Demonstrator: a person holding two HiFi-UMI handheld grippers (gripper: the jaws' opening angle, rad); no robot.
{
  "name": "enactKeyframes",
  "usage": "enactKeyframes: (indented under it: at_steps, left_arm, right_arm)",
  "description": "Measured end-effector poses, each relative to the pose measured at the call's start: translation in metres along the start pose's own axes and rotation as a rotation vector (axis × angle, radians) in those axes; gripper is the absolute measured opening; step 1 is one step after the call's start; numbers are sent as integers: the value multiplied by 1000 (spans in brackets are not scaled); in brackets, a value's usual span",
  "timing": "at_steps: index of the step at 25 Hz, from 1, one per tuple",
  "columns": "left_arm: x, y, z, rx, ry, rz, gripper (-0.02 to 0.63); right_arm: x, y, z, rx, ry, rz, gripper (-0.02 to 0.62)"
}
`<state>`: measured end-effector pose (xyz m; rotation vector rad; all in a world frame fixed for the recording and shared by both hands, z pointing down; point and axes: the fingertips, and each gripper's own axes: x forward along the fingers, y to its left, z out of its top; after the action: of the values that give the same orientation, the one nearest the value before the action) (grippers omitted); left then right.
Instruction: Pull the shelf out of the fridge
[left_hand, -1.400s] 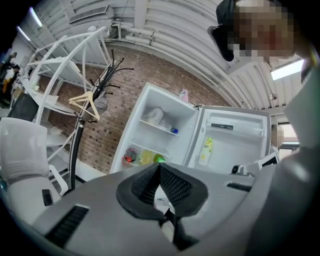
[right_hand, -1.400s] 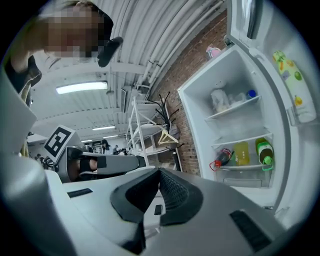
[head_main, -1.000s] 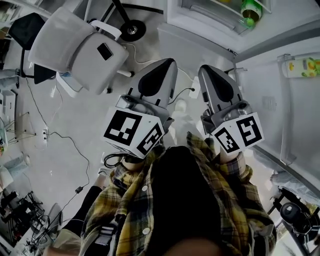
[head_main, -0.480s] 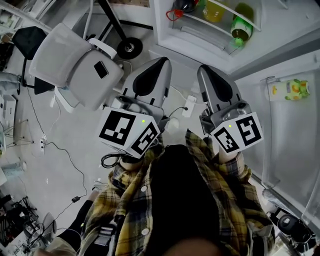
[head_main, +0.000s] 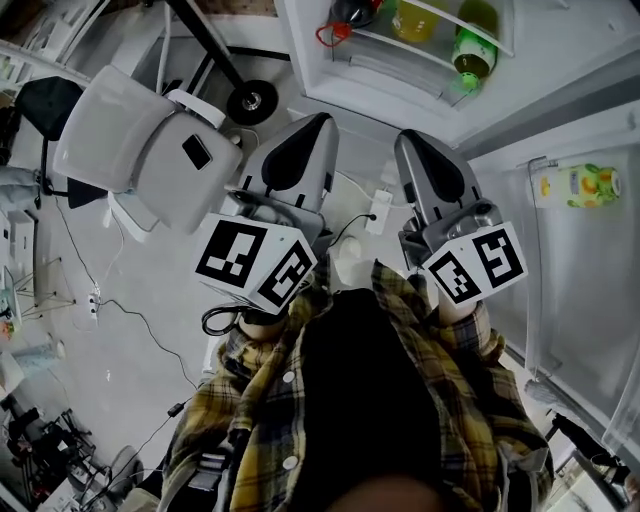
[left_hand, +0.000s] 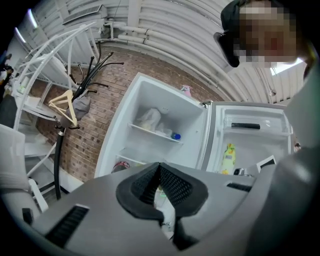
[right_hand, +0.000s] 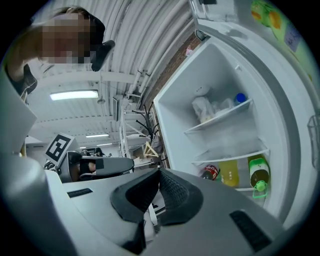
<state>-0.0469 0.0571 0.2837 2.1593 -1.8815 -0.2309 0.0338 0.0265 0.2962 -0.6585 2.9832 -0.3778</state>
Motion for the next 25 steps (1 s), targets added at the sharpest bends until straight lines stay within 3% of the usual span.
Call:
enactKeyframes:
  at_steps: [25]
  left_arm:
    - [124, 126, 30, 25, 159, -415, 3]
  right_arm:
    - [150, -67, 7, 53, -122, -425, 18]
